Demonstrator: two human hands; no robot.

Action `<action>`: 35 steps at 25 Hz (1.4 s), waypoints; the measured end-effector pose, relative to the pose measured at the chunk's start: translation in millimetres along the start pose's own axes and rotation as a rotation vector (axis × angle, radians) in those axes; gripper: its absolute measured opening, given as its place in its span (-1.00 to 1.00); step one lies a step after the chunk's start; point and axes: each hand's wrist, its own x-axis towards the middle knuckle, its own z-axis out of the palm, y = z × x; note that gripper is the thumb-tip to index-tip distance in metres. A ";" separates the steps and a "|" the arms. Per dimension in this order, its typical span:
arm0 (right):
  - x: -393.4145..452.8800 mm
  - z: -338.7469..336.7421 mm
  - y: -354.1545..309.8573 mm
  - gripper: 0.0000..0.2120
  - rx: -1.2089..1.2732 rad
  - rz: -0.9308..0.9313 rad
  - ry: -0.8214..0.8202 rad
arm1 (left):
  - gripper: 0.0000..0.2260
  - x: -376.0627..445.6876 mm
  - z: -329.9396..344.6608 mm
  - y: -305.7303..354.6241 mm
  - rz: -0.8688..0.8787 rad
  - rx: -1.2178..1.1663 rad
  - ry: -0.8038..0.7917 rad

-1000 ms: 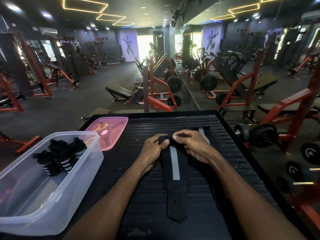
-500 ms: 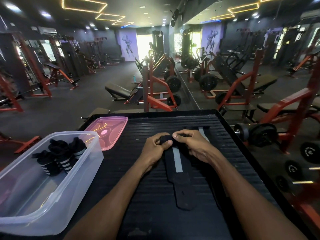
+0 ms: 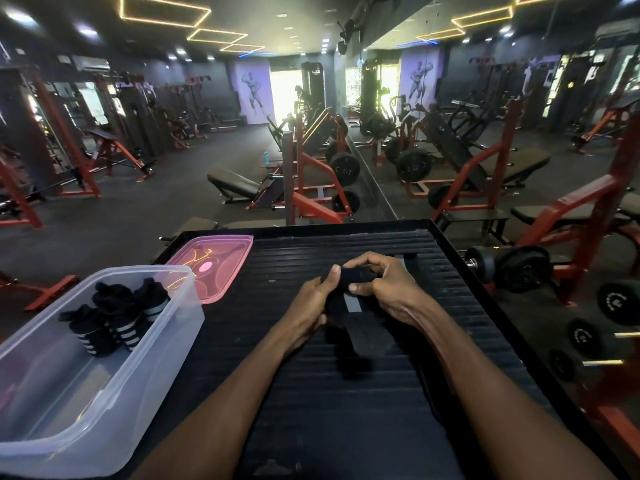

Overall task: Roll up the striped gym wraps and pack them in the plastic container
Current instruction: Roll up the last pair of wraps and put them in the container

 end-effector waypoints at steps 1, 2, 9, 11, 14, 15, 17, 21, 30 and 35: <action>-0.4 0.6 0.8 -0.59 -0.002 0.002 -0.005 | -0.55 2.2 -0.7 -0.2 0.001 0.015 0.045; -1.2 2.1 0.0 -0.59 -0.003 0.003 -0.008 | -0.57 4.4 -1.7 -1.5 0.005 0.026 0.085; -4.9 6.2 -12.4 -0.84 0.009 0.220 0.036 | -0.77 5.0 -4.9 -4.2 0.127 0.167 0.169; -3.7 10.2 -9.2 -0.72 0.010 0.315 -0.002 | -0.75 4.2 -3.7 -3.9 0.149 0.188 0.156; 0.4 15.0 1.4 -0.62 0.044 0.306 0.006 | -0.69 2.4 -0.3 -4.0 0.158 0.156 0.127; -1.1 15.7 -0.2 -0.62 0.002 0.293 0.013 | -0.71 2.5 -0.1 -5.1 0.158 0.143 0.121; -4.1 16.7 -3.3 -0.61 -0.057 0.287 0.008 | -0.75 2.4 0.0 -5.2 0.146 0.139 0.102; -5.1 13.3 -3.2 -0.70 -0.032 0.252 -0.013 | -0.77 0.7 -1.5 -2.1 0.138 0.164 0.071; -4.4 9.1 0.1 -0.74 -0.055 0.049 0.008 | -0.85 3.1 -1.6 3.0 -0.014 -0.234 0.099; -3.6 5.7 -6.5 -0.87 0.120 0.254 -0.039 | -0.74 0.0 -0.8 5.6 0.147 -0.040 0.118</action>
